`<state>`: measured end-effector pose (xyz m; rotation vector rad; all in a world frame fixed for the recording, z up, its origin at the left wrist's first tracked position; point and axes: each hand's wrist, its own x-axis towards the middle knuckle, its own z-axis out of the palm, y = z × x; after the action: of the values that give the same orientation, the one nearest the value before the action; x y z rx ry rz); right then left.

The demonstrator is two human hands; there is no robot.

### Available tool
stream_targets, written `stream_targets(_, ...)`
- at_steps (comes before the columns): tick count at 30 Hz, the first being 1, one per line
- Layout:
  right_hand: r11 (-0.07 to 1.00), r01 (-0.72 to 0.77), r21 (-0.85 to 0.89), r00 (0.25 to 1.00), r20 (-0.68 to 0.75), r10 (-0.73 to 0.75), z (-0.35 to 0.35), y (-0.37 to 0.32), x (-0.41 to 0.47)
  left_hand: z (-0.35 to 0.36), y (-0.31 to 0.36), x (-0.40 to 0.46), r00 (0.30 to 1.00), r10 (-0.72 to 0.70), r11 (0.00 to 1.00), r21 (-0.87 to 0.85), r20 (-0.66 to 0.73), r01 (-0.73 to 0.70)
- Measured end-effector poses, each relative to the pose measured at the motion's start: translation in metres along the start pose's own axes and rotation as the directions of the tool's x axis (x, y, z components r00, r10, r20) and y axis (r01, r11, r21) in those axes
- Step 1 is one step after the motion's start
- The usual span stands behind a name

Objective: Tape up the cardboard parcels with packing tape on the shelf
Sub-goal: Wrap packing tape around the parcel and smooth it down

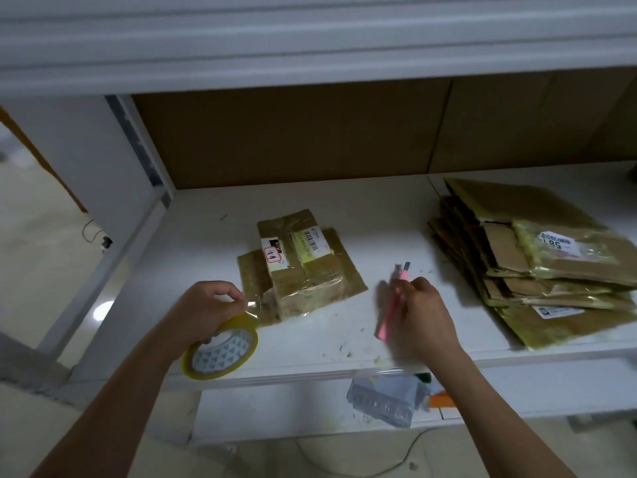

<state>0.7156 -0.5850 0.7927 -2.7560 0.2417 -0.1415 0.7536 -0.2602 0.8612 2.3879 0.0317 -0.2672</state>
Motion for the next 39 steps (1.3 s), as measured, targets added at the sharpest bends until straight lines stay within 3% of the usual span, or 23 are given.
stream_targets(2, 0.999, -0.028, 0.022, 0.999, -0.039, 0.029, -0.01, -0.015, -0.007, 0.0, -0.001, -0.002, 0.999, 0.012, 1.0, 0.024, 0.034, -0.013)
stream_targets(5, 0.925, 0.229, 0.304, 0.96, -0.228, -0.163, -0.026, -0.068, -0.027, -0.005, -0.005, -0.006, 0.995, 0.038, 0.999, -0.016, 0.094, -0.036)
stream_targets(7, 0.832, 0.279, 0.48, 0.958, -0.077, -0.277, -0.024, -0.11, -0.043, -0.01, -0.009, -0.012, 0.991, 0.066, 0.993, -0.104, 0.115, -0.054)
stream_targets(9, 0.808, 0.183, 0.56, 0.931, 0.164, -0.325, -0.008, -0.142, -0.053, -0.012, -0.015, -0.016, 0.989, 0.095, 0.983, -0.169, 0.11, -0.076)
stream_targets(11, 0.81, 0.059, 0.584, 0.916, 0.291, -0.276, 0.014, -0.164, -0.053, -0.012, -0.018, -0.019, 0.99, 0.109, 0.975, -0.202, 0.086, -0.09)
stream_targets(14, 0.741, -0.086, 0.666, 0.936, 0.309, -0.169, 0.035, -0.183, -0.048, -0.011, -0.022, -0.021, 0.99, 0.133, 0.977, -0.177, 0.053, -0.121)
stream_targets(17, 0.622, -0.083, 0.778, 0.968, 0.21, -0.134, 0.045, -0.193, -0.05, -0.014, -0.028, -0.022, 0.989, 0.142, 0.967, -0.218, 0.039, -0.13)
stream_targets(20, 0.639, -0.065, 0.766, 0.986, 0.148, -0.076, 0.051, -0.197, -0.047, -0.019, -0.036, -0.024, 0.984, 0.174, 0.959, -0.234, 0.031, -0.162)
stream_targets(23, 0.668, -0.036, 0.744, 0.995, 0.09, -0.048, 0.054, -0.206, -0.042, -0.028, -0.051, -0.029, 0.985, 0.168, 0.897, -0.408, -0.044, -0.171)
stream_targets(26, 0.524, -0.123, 0.842, 0.992, 0.116, 0.048, 0.064, -0.219, -0.036, -0.043, -0.07, -0.028, 0.975, 0.174, 0.826, -0.519, -0.136, -0.22)
stream_targets(28, 0.399, -0.188, 0.897, 0.981, 0.155, 0.112, 0.07, -0.228, -0.028, -0.049, -0.084, -0.027, 0.972, 0.21, 0.777, -0.585, -0.109, -0.234)
stream_targets(33, 0.314, -0.31, 0.897, 0.951, 0.291, 0.107, 0.084, -0.25, -0.012, -0.06, -0.105, -0.023, 0.954, 0.286, 0.78, -0.556, -0.092, -0.287)
stream_targets(35, 0.382, -0.265, 0.886, 0.964, 0.252, 0.083, 0.09, -0.259, -0.007, -0.07, -0.105, -0.018, 0.952, 0.288, 0.816, -0.495, -0.099, -0.299)
stream_targets(37, 0.635, -0.116, 0.763, 0.992, 0.123, 0.032, 0.095, -0.263, 0.0, -0.085, -0.101, -0.01, 0.959, 0.273, 0.887, -0.367, -0.073, -0.28)
stream_targets(39, 0.796, -0.031, 0.604, 0.999, 0.033, 0.014, 0.099, -0.266, 0.004, -0.099, -0.101, 0.002, 0.976, 0.21, 0.967, -0.137, -0.058, -0.216)
